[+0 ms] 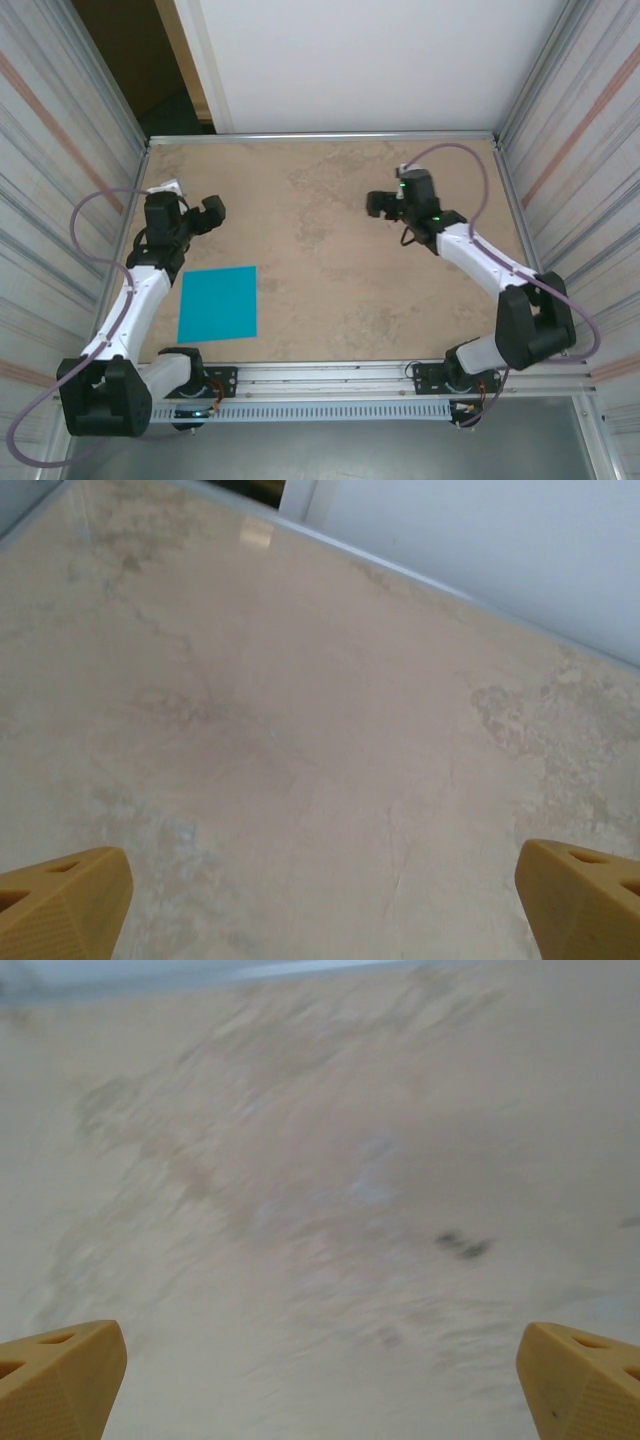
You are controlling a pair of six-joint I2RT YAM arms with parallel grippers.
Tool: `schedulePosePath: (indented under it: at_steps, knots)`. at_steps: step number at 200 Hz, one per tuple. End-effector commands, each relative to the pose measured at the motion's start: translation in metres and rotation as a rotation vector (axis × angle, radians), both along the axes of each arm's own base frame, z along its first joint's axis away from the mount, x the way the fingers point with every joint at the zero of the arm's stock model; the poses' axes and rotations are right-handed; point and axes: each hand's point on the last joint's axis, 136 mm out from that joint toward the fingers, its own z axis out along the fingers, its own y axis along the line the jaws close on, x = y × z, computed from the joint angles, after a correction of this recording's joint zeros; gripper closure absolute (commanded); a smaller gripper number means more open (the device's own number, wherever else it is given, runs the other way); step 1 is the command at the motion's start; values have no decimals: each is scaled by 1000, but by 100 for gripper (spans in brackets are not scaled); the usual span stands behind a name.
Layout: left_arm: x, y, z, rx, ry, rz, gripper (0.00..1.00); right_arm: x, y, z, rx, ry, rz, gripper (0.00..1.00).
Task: Fold a paper plane with a square sheet of paper (pick it up from the middle)
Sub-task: Move the square sheet of paper to the center of the table.
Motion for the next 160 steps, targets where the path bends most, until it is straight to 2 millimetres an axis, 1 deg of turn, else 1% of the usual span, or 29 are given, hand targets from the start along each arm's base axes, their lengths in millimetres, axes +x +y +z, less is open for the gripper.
schedulePosePath:
  at_steps: [1,17,27,36,38,50,65,66,67,78,97,122,138,160]
  knots:
    - [-9,3,5,-74,39,19,1,-28,54,-35,-40,163,90,1]
    - [-7,7,4,-117,42,25,1,-37,98,-49,-99,184,169,1]
    - [-6,9,3,-136,44,26,1,-46,128,-58,-133,197,235,1]
    - [-6,11,0,-144,52,30,1,-53,149,-70,-167,212,272,1]
    - [-5,12,0,-145,51,32,1,-54,155,-68,-166,210,285,1]
    - [-5,14,-2,-147,62,41,1,-67,187,-78,-185,227,358,1]
    - [-5,17,-4,-149,73,48,1,-81,220,-85,-200,231,423,1]
    - [-5,17,-4,-148,73,48,1,-81,220,-85,-200,231,423,1]
    - [-5,17,-4,-148,73,48,1,-82,224,-86,-201,231,433,1]
    - [-4,18,-4,-146,74,50,1,-90,243,-91,-215,236,473,1]
    - [-6,26,-5,-147,80,89,1,-102,272,-103,-249,242,547,1]
    - [-11,39,-5,-176,67,133,1,-115,301,-117,-297,245,648,1]
    - [-13,43,-5,-195,61,150,1,-118,312,-125,-331,244,688,1]
    - [-13,44,-7,-197,64,153,1,-116,321,-132,-349,252,712,1]
